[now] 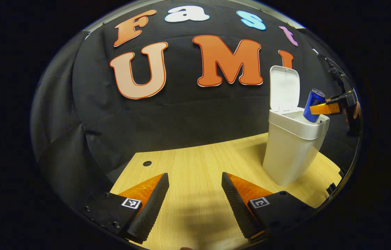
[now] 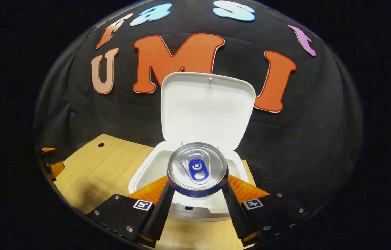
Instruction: Press the lid of the desktop garbage bin to open it, pick up the crumpled paper on the desktop and throw it into the bin, then pick up the pop can on the desktop and drop it into the bin, and finally close the garbage bin lid.
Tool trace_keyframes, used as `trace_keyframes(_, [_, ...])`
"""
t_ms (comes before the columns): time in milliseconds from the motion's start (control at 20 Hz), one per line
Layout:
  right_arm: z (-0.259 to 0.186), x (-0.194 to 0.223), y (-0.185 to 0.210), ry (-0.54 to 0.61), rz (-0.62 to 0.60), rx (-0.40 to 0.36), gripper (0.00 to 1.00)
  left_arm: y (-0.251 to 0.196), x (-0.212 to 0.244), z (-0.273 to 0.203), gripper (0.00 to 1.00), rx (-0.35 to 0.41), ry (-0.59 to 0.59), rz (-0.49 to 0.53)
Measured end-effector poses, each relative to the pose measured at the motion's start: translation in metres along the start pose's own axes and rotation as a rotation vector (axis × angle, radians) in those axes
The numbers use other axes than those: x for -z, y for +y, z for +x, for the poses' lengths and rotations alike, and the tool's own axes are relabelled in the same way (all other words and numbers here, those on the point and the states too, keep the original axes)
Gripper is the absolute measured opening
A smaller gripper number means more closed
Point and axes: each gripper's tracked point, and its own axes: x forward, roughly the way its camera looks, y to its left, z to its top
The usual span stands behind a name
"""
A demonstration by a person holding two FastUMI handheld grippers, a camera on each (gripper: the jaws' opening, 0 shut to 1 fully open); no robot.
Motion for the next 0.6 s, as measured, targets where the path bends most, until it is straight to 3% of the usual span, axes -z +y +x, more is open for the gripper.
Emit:
trace_keyframes(150, [0.009,0.012,0.004,0.031,0.026,0.000,0.79,0.000,-0.002,0.001,0.98,0.003,-0.001,0.011])
trace_keyframes(200, [0.011,0.015,0.005,0.040,0.030,0.002,0.75,0.002,-0.001,0.002,0.98,0.004,0.001,0.010])
trace_keyframes(250, [0.014,0.019,0.006,0.048,0.032,0.000,0.79,0.003,-0.002,0.003,0.98,0.005,0.004,0.010])
trace_keyframes(300, [0.017,0.021,0.008,0.054,0.035,-0.005,0.74,0.002,-0.001,0.006,0.98,0.005,0.008,0.012])
trace_keyframes(350, [0.019,0.024,0.010,0.058,0.038,-0.012,0.80,0.004,-0.001,0.007,0.97,-0.001,0.008,0.017])
trace_keyframes(600, [0.033,0.029,0.008,0.072,0.043,-0.006,0.82,0.006,-0.008,0.013,0.97,-0.004,-0.008,0.026])
